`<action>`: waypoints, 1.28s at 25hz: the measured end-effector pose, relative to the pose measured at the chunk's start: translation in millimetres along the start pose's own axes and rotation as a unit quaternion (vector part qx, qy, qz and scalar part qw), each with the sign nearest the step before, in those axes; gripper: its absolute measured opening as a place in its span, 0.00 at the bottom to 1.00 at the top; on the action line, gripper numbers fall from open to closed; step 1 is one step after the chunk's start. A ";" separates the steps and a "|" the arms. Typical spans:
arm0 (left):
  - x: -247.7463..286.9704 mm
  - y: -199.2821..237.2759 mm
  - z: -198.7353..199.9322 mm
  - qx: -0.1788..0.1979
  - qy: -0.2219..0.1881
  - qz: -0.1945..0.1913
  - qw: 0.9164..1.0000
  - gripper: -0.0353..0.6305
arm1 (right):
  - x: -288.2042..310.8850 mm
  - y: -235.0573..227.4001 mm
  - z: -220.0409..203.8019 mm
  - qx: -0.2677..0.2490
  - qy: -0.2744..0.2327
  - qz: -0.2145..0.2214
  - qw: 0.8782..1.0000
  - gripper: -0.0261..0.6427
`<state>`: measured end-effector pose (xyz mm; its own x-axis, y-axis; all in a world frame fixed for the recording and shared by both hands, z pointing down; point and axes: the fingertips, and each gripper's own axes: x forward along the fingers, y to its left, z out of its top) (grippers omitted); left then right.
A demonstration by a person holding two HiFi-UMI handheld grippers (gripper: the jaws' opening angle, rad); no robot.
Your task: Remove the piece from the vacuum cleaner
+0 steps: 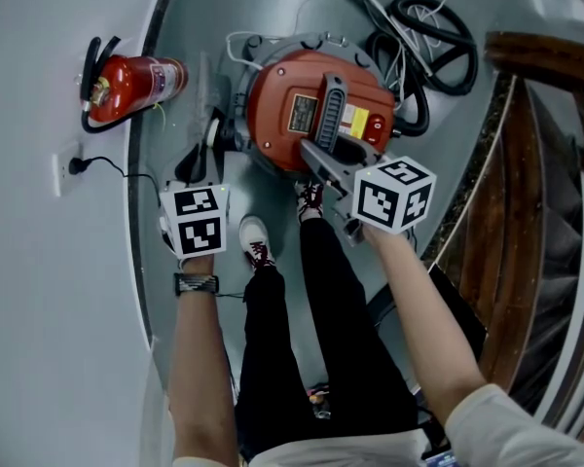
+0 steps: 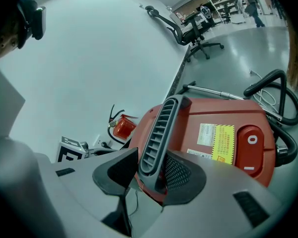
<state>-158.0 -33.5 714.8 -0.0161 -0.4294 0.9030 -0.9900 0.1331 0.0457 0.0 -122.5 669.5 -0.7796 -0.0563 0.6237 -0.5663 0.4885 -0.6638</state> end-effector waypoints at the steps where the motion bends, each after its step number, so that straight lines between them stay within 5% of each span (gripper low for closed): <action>1: 0.0 0.6 -0.1 -0.001 0.000 0.000 1.000 0.11 | -0.2 0.0 0.1 0.001 -0.001 0.001 1.000 0.28; 17: -6.5 8.7 2.2 -0.007 -0.002 0.014 1.000 0.11 | -1.8 3.7 2.1 0.006 0.002 0.011 1.000 0.28; 32: -10.5 14.7 0.6 -0.143 -0.024 0.018 0.989 0.11 | -2.9 5.2 3.8 0.000 -0.013 0.025 1.000 0.28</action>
<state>-172.5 -27.6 705.7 -0.0630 -0.4607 0.8853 -0.9092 0.3923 0.1394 -1.7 -123.2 662.7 -0.8141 -0.0544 0.5782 -0.5258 0.4915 -0.6942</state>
